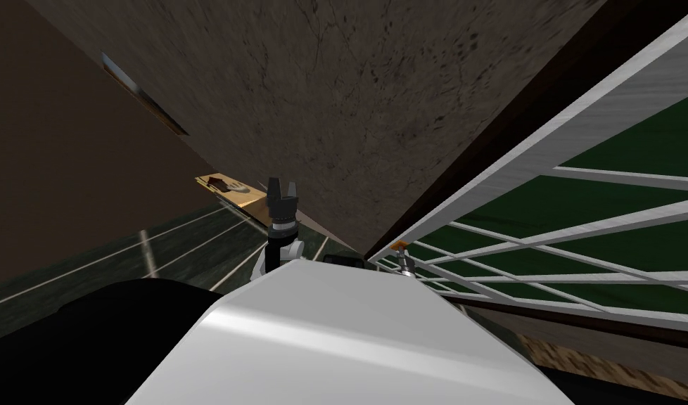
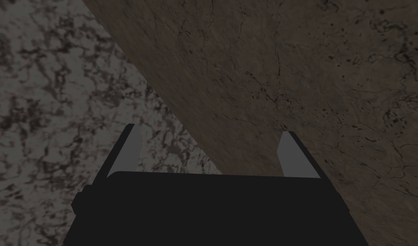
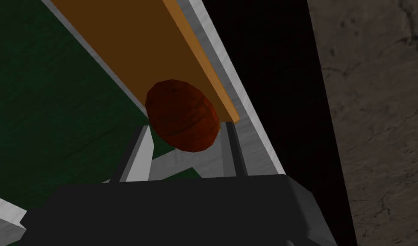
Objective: Pull the door open
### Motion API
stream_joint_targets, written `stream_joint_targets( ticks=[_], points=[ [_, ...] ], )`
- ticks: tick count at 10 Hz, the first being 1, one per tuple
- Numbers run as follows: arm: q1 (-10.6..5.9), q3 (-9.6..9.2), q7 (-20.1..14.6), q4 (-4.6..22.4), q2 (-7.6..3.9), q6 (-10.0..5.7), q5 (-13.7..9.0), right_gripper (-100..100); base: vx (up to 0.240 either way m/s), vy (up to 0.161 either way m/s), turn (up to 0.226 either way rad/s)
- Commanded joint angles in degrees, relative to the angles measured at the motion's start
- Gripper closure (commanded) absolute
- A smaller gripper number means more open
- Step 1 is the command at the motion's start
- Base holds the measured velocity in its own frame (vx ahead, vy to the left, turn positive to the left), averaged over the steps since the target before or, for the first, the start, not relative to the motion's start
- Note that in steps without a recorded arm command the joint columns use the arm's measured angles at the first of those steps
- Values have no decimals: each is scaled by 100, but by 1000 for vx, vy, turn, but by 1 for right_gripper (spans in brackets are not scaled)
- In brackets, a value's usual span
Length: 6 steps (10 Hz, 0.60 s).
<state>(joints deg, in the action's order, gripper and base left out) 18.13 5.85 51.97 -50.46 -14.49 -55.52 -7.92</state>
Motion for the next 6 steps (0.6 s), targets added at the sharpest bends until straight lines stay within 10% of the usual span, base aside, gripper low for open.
stream_joint_targets(
  ticks=[1, 6],
  points=[
    [-14, -33, -286, 15, 25, 15, -63, 100, -59, -7, 85],
    [-59, -28, -866, 48, 16, 32, -219, 100, -44, -6, 59]
  ],
)
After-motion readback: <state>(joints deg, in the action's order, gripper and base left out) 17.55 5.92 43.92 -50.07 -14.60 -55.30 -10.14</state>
